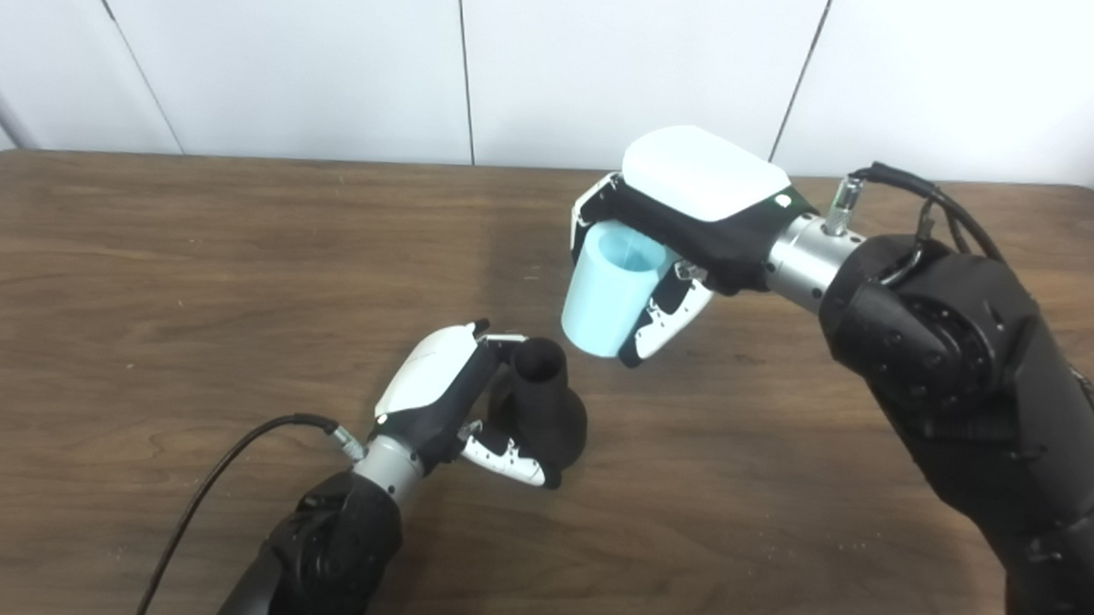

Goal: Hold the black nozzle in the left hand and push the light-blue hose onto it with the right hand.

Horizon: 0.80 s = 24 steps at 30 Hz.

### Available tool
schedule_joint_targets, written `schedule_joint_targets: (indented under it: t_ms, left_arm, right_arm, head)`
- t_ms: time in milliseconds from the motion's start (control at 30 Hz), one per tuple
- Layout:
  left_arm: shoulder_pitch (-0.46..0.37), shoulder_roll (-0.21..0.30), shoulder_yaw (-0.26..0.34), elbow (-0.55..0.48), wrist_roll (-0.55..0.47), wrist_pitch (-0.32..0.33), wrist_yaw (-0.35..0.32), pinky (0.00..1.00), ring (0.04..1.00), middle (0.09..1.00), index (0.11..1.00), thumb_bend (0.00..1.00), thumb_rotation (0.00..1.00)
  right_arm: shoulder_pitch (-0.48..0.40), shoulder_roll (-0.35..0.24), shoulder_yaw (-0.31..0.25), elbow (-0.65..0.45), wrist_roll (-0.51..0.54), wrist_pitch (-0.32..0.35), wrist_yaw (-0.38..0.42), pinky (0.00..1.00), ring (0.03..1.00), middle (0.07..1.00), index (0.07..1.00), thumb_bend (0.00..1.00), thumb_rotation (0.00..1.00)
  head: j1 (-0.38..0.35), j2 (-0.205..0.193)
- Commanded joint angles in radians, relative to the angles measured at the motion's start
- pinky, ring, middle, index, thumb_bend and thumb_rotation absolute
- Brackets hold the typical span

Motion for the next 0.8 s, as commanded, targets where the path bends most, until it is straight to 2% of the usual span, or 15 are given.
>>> schedule_joint_targets:
  t_ms: [0,500,767]
  left_arm:
    - [0.042,0.000,-0.029,0.054,-0.010,0.045,-0.101,1.00,0.713,0.517,0.465,0.52,0.00]
    - [0.044,-0.007,-0.026,0.053,0.016,0.046,-0.117,1.00,0.712,0.514,0.468,0.52,0.00]
    - [0.042,-0.007,-0.025,0.052,0.014,0.045,-0.122,1.00,0.711,0.513,0.468,0.52,0.00]
  right_arm:
    - [-0.027,0.000,-0.016,-0.029,-0.010,-0.018,-0.010,0.79,0.455,0.482,0.484,0.52,0.00]
    - [0.001,0.063,-0.025,-0.036,-0.014,0.057,0.005,0.81,0.445,0.489,0.480,0.52,0.00]
    - [0.001,0.073,-0.036,-0.040,0.010,0.074,0.004,0.81,0.445,0.488,0.482,0.52,0.00]
  head:
    - [0.002,0.003]
    - [0.002,0.008]
    - [0.002,0.009]
